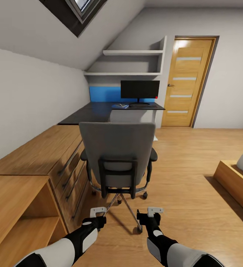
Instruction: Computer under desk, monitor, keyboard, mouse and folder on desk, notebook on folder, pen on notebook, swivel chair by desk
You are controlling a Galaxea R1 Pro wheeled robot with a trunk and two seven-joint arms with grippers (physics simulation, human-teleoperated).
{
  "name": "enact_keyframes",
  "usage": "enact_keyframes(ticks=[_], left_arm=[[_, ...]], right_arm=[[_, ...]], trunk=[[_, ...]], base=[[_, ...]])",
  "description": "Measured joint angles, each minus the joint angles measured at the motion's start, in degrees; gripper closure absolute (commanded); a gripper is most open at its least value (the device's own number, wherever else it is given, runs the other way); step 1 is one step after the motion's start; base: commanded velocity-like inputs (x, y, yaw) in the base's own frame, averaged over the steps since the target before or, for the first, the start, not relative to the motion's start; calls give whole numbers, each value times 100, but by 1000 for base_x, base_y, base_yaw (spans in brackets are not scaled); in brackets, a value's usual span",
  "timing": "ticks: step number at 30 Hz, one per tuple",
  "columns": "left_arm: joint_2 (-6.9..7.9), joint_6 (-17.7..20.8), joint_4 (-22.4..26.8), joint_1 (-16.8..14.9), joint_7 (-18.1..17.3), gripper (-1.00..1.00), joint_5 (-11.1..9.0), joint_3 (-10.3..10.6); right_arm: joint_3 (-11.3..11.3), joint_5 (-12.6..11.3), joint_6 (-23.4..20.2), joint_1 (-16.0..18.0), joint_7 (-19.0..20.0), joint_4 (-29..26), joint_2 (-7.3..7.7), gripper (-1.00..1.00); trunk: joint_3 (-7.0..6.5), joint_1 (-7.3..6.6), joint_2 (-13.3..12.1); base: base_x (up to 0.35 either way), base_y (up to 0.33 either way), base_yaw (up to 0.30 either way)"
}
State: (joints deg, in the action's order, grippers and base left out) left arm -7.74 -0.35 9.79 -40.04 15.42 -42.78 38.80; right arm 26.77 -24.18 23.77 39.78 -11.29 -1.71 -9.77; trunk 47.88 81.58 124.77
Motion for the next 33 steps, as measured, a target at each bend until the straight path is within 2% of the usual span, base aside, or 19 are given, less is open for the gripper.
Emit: enact_keyframes(ticks=[7,20,27,33], left_arm=[[-9,-12,-1,0,0,-100,9,0],[-9,-29,-1,0,1,-100,10,0],[-10,-81,1,0,-3,-100,-3,11],[-8,-86,-4,2,1,-100,2,-19]], right_arm=[[-9,231,-6,-5,94,0,-21,-100],[-10,247,-1,-6,97,0,-21,-100],[55,275,-9,-9,102,0,-20,-100],[-7,248,2,-3,92,0,-20,-100]], trunk=[[0,-2,0],[0,-3,0],[-12,-3,0],[-36,-3,0]], base=[[240,0,0],[309,-8,0],[317,-81,-52],[318,-131,-105]])
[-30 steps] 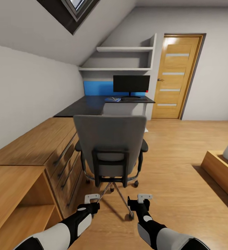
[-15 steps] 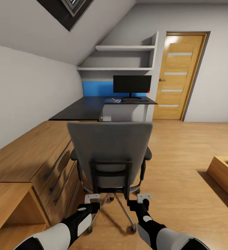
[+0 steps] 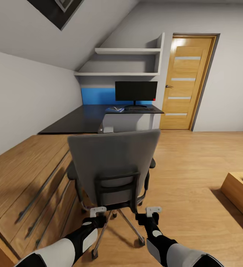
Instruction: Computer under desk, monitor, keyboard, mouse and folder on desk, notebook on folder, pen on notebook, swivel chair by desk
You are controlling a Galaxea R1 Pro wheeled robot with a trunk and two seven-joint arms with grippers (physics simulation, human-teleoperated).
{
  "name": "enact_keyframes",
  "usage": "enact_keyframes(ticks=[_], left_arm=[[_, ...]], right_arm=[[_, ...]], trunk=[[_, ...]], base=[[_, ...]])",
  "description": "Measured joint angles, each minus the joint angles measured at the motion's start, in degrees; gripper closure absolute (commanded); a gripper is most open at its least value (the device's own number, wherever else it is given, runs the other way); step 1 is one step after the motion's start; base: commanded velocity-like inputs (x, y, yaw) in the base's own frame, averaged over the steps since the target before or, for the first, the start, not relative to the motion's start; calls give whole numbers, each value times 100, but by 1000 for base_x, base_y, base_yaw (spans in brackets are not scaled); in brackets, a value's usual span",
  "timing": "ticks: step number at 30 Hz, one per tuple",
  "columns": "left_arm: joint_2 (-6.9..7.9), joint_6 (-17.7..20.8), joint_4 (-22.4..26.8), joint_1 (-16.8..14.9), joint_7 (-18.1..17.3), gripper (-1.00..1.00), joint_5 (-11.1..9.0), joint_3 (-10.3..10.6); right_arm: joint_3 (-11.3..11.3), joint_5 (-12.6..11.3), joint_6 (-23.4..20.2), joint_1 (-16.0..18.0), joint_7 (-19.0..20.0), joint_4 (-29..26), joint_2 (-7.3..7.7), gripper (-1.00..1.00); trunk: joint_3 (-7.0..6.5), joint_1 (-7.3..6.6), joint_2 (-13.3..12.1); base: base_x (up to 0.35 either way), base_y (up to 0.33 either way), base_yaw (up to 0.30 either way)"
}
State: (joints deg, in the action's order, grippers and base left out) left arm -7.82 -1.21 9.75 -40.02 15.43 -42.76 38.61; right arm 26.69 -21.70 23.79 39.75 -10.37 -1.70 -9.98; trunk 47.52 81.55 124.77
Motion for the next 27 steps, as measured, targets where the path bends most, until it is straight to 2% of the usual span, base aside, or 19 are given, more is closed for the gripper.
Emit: enact_keyframes(ticks=[6,10,15,21,26,27], left_arm=[[-8,-23,1,1,0,-100,-16,30],[-4,-36,6,-1,3,-100,11,16],[12,-45,1,-2,3,-100,7,19],[23,-49,-30,-2,5,-100,-13,7],[86,-47,-128,-2,12,-100,-106,-24],[118,-47,-140,-2,13,-100,-183,-31]], right_arm=[[-2,0,-1,-2,2,1,0,-100],[-2,0,-1,-1,-2,0,0,-100],[-6,0,-1,-3,-2,-4,0,-100],[-25,-15,-5,0,-4,-18,28,-100],[-54,-46,-32,0,-15,-31,80,-100],[-64,-53,-40,1,-17,-34,119,-100]], trunk=[[-24,1,0],[-29,3,0],[-30,4,-1],[-30,5,-1],[-30,4,-1],[-30,4,-1]], base=[[293,-167,-89],[90,-66,-16],[-32,-9,-2],[-188,-1,0],[-30,0,0],[-4,0,0]])
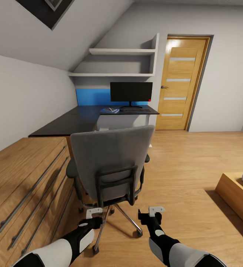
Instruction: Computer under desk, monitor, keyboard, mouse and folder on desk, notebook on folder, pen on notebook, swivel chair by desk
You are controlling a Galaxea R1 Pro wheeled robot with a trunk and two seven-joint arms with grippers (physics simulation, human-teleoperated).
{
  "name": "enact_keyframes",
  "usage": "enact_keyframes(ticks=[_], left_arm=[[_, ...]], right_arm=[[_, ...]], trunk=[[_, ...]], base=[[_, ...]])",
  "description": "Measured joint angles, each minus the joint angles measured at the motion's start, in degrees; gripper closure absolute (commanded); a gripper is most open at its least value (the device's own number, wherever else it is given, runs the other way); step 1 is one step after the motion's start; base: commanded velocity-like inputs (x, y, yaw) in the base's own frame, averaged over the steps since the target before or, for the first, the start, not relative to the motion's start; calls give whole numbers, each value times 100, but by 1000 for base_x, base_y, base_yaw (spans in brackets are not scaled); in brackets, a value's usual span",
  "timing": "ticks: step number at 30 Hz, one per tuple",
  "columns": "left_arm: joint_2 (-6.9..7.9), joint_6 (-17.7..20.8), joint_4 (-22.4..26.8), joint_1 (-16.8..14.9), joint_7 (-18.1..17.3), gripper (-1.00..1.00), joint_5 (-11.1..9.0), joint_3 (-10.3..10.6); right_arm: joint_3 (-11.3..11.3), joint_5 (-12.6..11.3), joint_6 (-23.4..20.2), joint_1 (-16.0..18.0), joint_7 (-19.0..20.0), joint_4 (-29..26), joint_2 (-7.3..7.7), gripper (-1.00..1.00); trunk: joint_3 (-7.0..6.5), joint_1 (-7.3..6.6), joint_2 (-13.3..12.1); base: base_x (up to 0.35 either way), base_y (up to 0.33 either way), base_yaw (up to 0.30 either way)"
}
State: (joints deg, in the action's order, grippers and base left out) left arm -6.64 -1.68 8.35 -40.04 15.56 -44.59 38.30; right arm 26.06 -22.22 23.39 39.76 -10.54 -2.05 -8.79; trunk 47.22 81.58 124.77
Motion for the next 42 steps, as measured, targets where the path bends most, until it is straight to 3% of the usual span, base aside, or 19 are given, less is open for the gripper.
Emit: enact_keyframes(ticks=[1,3,4,9,13,16,22,26,28,34,42], left_arm=[[55,0,-22,0,5,-100,-408,-12],[113,0,-73,0,17,-100,-731,-11],[315,0,-224,0,49,-100,-1435,-26],[514,-9,-255,-1,61,-100,-2046,-20],[567,-290,-259,-1,43,-100,-2211,-7],[581,-426,-260,-1,13,-100,-2237,-15],[635,-460,-255,-1,7,-100,-2244,-22],[671,-523,-253,-1,10,-100,-2252,-28],[699,-755,-258,-3,13,-100,-2296,-59],[712,-1050,-253,-3,27,-100,-2701,-332],[744,-1079,-252,-3,7,-100,-2769,-372]], right_arm=[[-17,-17,-21,0,-7,-9,87,-100],[-9,-14,-33,1,-14,-15,116,-100],[-17,-19,-39,1,-26,-26,130,-100],[-35,-45,-30,2,-29,-31,179,-100],[-124,-270,9,2,-23,-42,229,-100],[-218,-353,23,2,-27,-45,391,-100],[-909,-517,85,2,-27,-91,621,-100],[-1210,-536,99,2,-25,-118,677,-100],[-1342,-542,106,2,-19,-127,692,-100],[-1402,-545,109,2,-24,-131,701,-100],[-1407,-545,109,2,-20,-131,698,-100]], trunk=[[0,0,0],[0,0,0],[0,0,0],[0,0,0],[0,0,0],[0,0,0],[0,0,0],[0,0,0],[0,0,0],[0,0,0],[0,-1,0]], base=[[-2,0,0],[-1,0,0],[0,0,0],[0,0,0],[0,0,0],[23,0,0],[22,0,0],[4,0,0],[1,0,0],[0,0,0],[16,0,0]])
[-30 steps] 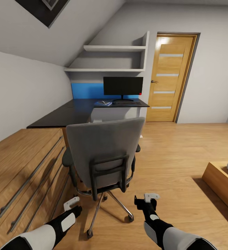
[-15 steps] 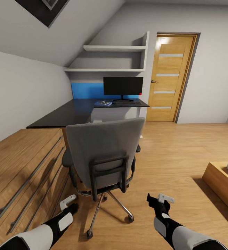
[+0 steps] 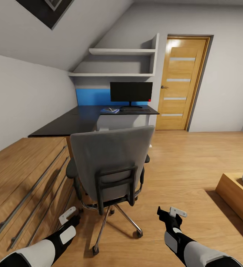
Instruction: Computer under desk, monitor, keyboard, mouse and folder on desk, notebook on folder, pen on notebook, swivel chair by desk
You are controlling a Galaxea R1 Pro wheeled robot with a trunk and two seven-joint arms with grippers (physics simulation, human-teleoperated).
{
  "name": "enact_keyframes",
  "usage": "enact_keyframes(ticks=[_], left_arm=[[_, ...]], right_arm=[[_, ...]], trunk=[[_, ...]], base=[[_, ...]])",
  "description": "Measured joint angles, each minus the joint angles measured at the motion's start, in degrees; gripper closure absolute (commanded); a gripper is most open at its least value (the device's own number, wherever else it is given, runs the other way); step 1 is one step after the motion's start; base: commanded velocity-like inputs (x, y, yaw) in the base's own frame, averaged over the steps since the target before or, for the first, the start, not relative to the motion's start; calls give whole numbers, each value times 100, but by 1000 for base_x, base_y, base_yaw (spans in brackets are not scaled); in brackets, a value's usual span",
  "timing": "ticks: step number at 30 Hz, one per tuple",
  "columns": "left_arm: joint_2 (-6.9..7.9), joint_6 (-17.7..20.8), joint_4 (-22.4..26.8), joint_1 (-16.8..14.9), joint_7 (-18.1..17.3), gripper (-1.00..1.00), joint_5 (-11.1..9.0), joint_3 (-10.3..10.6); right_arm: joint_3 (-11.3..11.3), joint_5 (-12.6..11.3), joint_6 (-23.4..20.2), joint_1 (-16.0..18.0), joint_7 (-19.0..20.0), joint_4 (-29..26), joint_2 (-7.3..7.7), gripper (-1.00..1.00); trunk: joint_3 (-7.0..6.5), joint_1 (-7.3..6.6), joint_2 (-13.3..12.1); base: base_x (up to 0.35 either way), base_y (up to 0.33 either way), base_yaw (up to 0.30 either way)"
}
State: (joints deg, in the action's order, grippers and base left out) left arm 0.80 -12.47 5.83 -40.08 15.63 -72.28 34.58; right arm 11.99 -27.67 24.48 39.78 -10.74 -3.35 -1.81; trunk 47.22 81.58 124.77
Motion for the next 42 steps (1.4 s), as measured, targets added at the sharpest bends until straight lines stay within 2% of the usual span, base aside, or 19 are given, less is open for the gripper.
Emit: enact_keyframes(ticks=[9,17,24,25,35,37,40,42], left_arm=[[70,-1,0,0,-1,-100,-3,-1],[75,1,0,0,-5,-100,-3,8],[77,-11,-8,1,9,-100,-14,-41],[75,-7,-1,0,-8,-100,-1,11],[59,-24,0,0,-15,-100,21,38],[61,-34,-7,2,7,-100,13,-14],[53,-27,0,0,-8,-100,30,47],[54,-40,-9,1,3,-100,29,-30]], right_arm=[[11,0,19,0,3,-3,-3,-100],[49,43,218,0,20,0,-18,-100],[53,49,253,0,22,0,-28,-100],[52,49,255,0,22,-1,-28,-100],[61,55,256,0,35,0,-29,-100],[61,57,256,0,36,0,-29,-100],[65,67,256,-1,38,1,-38,-100],[68,73,256,0,38,4,-43,-100]], trunk=[[0,0,0],[0,-1,0],[-8,-3,0],[-13,-3,0],[-46,-3,0],[-50,-3,0],[-52,-3,0],[-52,-3,0]], base=[[157,0,0],[68,0,0],[285,0,-20],[316,0,-83],[317,0,-44],[317,0,-2],[318,-39,-1],[318,-71,0]])
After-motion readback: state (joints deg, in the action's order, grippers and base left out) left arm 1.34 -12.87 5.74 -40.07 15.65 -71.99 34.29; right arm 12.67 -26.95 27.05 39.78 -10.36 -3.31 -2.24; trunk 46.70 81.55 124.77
